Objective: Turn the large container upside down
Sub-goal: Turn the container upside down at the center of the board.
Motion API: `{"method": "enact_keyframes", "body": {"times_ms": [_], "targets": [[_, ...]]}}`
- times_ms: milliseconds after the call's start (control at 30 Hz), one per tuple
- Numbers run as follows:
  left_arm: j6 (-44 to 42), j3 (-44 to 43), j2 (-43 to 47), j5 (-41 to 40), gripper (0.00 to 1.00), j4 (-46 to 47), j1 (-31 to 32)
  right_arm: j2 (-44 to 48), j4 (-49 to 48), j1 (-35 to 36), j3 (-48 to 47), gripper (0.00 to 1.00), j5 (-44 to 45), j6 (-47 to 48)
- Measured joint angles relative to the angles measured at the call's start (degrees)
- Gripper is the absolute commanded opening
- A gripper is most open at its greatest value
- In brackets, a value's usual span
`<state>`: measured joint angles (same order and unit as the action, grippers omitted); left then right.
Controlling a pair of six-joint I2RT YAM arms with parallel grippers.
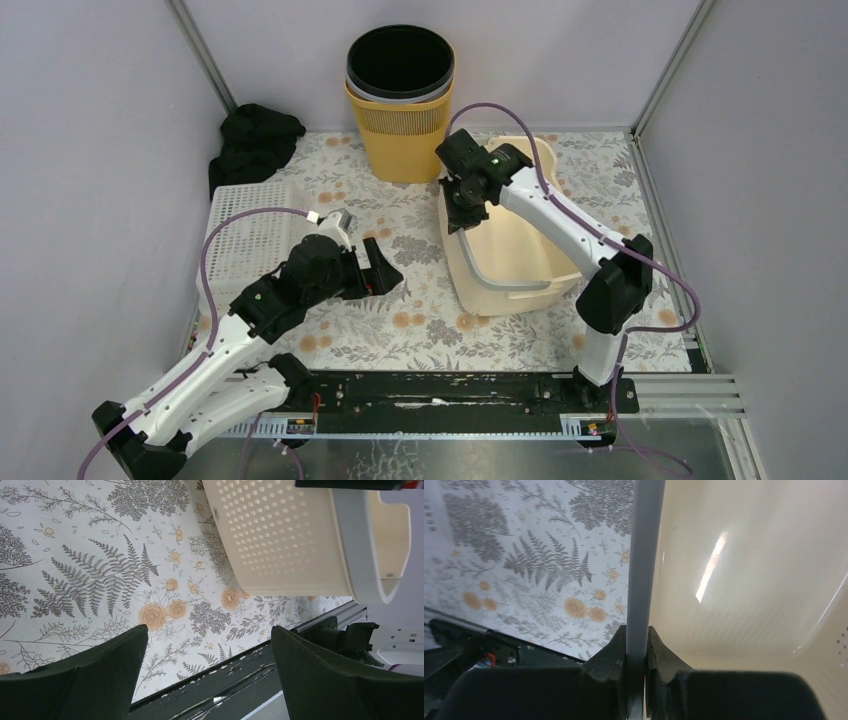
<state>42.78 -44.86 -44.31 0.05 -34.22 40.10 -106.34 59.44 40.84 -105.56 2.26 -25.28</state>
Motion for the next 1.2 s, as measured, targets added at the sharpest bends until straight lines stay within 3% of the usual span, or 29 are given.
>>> {"method": "enact_keyframes", "body": {"times_ms": [633, 1200], "targets": [[0.8, -0.9, 2.1, -5.2, 1.0, -3.2, 0.0, 10.3, -7.8, 0.0, 0.3, 0.0, -17.5, -8.2], [2.6, -8.0, 6.2, -11.6, 1.0, -8.3, 0.0, 20.2, -32.7, 0.1, 19.1, 0.0, -29.0, -22.4]]}}
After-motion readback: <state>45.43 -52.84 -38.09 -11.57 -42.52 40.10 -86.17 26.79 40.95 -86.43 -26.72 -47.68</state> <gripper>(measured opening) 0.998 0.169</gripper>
